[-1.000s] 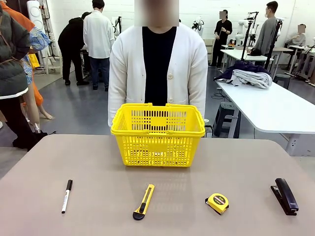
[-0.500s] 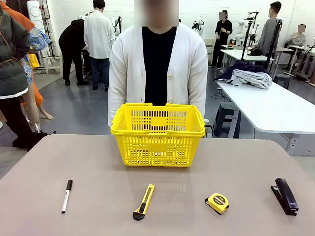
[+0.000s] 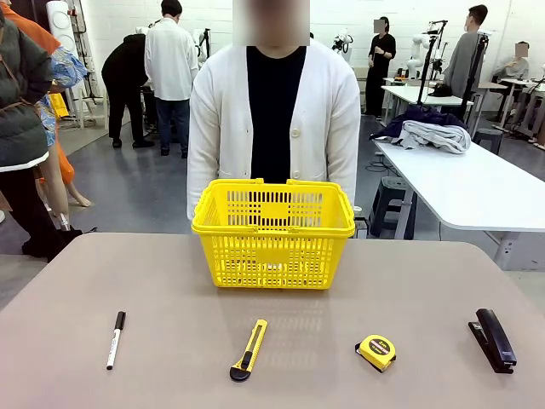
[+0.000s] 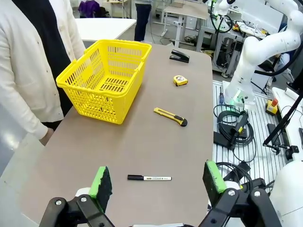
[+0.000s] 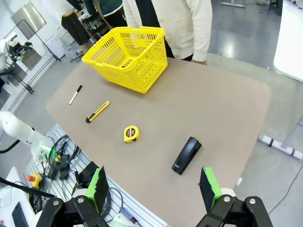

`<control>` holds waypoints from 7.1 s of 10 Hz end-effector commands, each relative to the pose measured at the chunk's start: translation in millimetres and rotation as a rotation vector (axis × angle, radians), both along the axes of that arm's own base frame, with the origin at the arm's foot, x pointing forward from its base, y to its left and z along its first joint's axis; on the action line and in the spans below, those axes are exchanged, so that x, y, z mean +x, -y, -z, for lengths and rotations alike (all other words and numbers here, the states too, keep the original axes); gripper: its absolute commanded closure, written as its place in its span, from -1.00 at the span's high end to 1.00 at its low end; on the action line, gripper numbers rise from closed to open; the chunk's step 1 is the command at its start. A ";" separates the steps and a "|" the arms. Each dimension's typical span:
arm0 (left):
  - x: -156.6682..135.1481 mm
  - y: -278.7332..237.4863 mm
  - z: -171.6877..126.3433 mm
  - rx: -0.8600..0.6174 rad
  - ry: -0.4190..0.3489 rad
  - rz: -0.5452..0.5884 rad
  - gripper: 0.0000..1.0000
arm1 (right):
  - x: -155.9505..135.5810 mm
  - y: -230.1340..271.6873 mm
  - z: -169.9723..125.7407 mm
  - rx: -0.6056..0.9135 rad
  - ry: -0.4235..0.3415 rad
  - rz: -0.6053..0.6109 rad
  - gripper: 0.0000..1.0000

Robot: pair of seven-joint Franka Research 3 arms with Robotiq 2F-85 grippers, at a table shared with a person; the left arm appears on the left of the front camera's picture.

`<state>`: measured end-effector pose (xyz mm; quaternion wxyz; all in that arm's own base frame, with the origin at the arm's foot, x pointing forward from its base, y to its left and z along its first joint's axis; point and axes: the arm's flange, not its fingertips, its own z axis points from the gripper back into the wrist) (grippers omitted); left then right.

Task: Place the items the person wants into the basket.
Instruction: Pick up the item the person points to and place it in the Market Basket.

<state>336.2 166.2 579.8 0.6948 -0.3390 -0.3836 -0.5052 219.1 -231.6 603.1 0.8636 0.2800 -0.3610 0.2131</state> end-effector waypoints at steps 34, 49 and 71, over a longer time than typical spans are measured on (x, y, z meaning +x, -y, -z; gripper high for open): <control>-11.1 350.4 35.8 0.701 -0.305 -0.380 1.00 | 1.3 0.2 -0.3 0.013 0.018 -0.014 1.00; 11.0 507.4 189.5 0.822 -0.420 -0.565 1.00 | 1.3 0.2 -0.3 0.013 0.018 -0.014 1.00; 9.8 556.0 245.9 0.845 -0.543 -0.705 1.00 | 1.3 0.2 -0.3 0.013 0.018 -0.014 1.00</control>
